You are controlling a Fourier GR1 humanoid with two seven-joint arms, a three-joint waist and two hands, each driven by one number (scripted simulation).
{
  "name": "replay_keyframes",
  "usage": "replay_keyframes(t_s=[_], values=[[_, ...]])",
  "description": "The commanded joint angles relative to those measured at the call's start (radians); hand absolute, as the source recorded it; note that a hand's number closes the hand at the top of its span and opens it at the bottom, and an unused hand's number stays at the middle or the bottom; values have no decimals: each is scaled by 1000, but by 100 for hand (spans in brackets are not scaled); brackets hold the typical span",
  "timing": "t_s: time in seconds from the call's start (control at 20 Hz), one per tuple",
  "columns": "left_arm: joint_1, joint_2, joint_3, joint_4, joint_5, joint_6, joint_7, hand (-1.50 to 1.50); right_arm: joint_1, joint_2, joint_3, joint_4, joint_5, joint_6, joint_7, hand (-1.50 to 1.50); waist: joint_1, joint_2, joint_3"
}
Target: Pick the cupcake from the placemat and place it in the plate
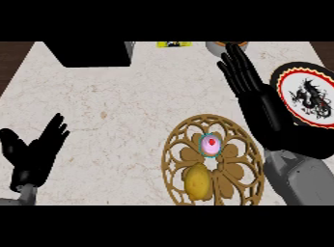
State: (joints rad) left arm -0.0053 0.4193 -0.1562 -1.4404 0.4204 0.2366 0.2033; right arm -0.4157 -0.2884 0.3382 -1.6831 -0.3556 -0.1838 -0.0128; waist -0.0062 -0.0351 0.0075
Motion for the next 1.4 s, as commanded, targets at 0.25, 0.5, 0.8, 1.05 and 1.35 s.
replay_keyframes(t_s=[0.25,0.5,0.8,1.05,1.35], values=[[-71,-41,-86,-18,-246,169,-31,0,90,46,-23,-45,34,-149,178,150,-7,33,-7],[6,-20,-53,-11,-163,96,-45,0,101,-352,91,127,639,-237,173,150,-37,20,-17],[-2,-64,-92,-31,-199,125,-55,0,394,89,43,13,283,-399,-220,-150,-18,35,-1],[-55,-117,-127,-19,-265,172,-7,0,403,-60,138,117,442,-265,-229,-150,1,35,-8],[-9,-110,-119,-10,-254,143,-46,0,300,-215,199,76,727,-275,134,-150,5,31,-11]])
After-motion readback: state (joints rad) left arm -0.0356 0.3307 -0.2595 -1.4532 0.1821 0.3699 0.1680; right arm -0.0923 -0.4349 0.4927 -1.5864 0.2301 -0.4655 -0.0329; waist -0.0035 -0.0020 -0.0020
